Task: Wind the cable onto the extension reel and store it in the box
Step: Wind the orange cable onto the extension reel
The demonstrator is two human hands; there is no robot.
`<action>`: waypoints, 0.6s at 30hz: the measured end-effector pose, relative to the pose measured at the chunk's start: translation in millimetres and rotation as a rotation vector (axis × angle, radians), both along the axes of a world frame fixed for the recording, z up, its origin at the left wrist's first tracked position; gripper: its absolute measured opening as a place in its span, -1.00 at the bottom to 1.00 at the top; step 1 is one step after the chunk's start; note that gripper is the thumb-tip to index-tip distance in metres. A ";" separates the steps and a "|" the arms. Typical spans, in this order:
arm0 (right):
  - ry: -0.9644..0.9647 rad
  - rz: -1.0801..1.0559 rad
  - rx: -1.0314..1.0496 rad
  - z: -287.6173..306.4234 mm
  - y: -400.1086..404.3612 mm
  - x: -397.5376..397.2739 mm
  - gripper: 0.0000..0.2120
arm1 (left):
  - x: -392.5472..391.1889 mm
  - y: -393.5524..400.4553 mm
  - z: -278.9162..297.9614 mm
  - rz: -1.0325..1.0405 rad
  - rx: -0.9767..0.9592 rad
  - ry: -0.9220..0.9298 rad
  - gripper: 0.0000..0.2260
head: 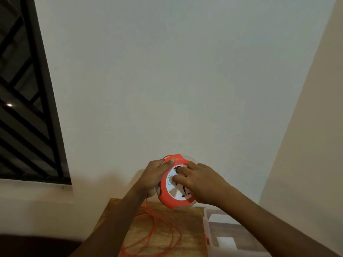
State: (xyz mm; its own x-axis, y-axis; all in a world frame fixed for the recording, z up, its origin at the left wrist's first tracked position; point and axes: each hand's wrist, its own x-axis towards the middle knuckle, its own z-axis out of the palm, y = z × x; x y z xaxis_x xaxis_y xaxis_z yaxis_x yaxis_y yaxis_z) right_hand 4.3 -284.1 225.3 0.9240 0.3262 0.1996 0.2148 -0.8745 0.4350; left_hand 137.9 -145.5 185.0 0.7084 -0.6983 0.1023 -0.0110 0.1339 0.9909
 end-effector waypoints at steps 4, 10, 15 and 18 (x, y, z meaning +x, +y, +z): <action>0.061 0.099 -0.131 5.6 -6.7 -4.5 -0.22 | -0.8 5.3 -4.0 -0.008 0.030 -0.017 -0.70; -0.005 0.137 -0.271 4.5 -7.5 -5.7 -0.16 | -0.8 8.0 -1.4 -0.016 0.008 0.038 -0.69; -0.181 -0.122 -0.053 1.2 6.3 -2.3 -0.26 | -1.4 1.5 4.5 0.051 -0.145 0.170 -0.71; -0.287 -0.347 0.291 3.0 19.8 4.0 -0.30 | -6.1 -10.6 7.9 0.161 -0.218 0.166 -0.73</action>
